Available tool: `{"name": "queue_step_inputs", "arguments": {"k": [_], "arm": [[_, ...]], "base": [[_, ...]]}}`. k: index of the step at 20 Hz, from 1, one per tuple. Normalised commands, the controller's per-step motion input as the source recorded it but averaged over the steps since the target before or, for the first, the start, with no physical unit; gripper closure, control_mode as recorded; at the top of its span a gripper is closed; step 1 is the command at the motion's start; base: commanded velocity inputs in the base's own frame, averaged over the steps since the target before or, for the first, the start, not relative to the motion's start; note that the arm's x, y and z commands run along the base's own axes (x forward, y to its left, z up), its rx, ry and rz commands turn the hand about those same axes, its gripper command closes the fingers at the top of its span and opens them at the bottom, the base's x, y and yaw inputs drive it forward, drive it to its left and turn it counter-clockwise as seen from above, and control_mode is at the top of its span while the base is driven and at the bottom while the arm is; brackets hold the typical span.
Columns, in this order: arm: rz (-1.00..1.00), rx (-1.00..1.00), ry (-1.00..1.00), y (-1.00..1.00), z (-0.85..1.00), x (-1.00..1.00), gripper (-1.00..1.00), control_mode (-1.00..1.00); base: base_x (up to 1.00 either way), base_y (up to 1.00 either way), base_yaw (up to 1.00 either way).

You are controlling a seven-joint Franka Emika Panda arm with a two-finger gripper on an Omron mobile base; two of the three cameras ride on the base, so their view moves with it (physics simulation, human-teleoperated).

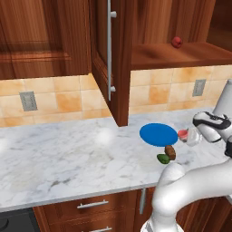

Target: Pick the avocado and bread from the counter and place them on the plate. Then pick the jam from the cabinet and place it next to the plate. Lastly close the cabinet door.

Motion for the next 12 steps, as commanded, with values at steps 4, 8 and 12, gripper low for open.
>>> {"name": "queue_step_inputs", "arguments": {"k": [4,8,12], "arm": [[0.06,0.05,0.00,-0.36,-0.44,0.00,1.00,-1.00],[0.03,0.02,0.00,-0.34,-0.54,0.00,-1.00,-1.00],[0.00,0.00,0.00,-0.52,-0.39,-0.11,-1.00,-1.00]], "base": [[0.00,0.00,0.00],[0.00,0.00,0.00],[0.00,0.00,0.00]]}}
